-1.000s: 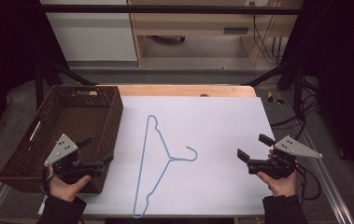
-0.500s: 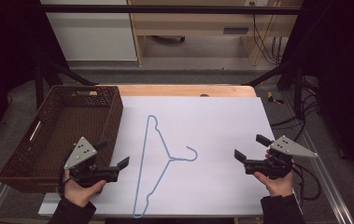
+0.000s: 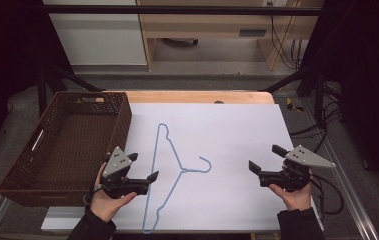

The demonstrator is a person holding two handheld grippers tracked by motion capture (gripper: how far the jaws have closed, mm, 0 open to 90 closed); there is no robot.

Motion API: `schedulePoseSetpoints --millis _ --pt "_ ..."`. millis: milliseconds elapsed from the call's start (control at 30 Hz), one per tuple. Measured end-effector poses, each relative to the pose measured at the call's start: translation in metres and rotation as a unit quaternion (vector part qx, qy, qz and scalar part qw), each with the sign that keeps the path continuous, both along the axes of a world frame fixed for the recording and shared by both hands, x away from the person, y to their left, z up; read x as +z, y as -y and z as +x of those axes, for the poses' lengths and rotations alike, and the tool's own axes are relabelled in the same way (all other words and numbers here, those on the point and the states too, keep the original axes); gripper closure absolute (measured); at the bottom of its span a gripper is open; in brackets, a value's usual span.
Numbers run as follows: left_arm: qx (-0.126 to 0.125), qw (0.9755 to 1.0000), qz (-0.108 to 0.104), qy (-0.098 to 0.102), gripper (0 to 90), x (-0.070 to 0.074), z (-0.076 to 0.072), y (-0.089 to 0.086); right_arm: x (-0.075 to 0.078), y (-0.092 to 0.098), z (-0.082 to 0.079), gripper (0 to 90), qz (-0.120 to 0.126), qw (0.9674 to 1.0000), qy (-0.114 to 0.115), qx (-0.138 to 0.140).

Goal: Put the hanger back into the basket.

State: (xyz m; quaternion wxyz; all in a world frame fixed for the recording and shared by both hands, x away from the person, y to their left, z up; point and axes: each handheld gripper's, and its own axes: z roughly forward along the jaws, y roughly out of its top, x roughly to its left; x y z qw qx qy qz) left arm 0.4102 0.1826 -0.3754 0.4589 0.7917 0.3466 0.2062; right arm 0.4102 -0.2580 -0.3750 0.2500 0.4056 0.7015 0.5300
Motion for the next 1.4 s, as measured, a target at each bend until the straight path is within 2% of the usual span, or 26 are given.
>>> schedulePoseSetpoints --millis 333,600,733,833,867,967,1000,1100,1200,1400 --pt "-0.009 0.9989 0.031 -0.034 17.1 -0.017 0.014 0.030 0.000 -0.001 0.000 2.4 -0.001 1.0000 -0.003 0.000" --pt "-0.016 0.9962 0.058 -0.063 19.4 -0.042 0.022 0.049 -0.002 -0.003 0.001 2.5 -0.002 1.0000 -0.004 0.001" --pt "-0.014 0.9936 0.077 -0.082 23.9 -0.055 0.026 0.055 -0.003 -0.005 0.002 2.5 -0.006 1.0000 -0.006 0.003" --pt "-0.014 0.9924 0.082 -0.091 28.6 -0.061 0.027 0.058 -0.003 -0.006 0.002 2.6 -0.005 1.0000 -0.008 0.002" --pt "-0.019 0.9906 0.090 -0.102 30.3 -0.065 0.028 0.060 -0.004 -0.006 0.003 2.6 -0.006 1.0000 -0.006 0.002" --pt "-0.019 0.9895 0.093 -0.109 35.2 -0.069 0.028 0.062 -0.004 -0.007 0.003 2.6 -0.006 0.9999 -0.008 0.003" --pt "-0.023 0.9881 0.096 -0.118 38.0 -0.072 0.029 0.065 -0.005 -0.008 0.003 2.6 -0.006 0.9999 -0.009 0.003" --pt "-0.024 0.9868 0.100 -0.125 40.6 -0.076 0.029 0.068 -0.005 -0.007 0.003 2.6 -0.011 0.9999 -0.009 0.006" --pt "-0.025 0.9848 0.109 -0.133 48.4 -0.080 0.028 0.073 -0.006 -0.007 0.004 2.6 -0.013 0.9999 -0.009 0.007" --pt "-0.019 0.9831 0.118 -0.139 54.7 -0.085 0.028 0.079 -0.006 -0.010 0.004 2.6 -0.008 0.9999 -0.013 0.005"
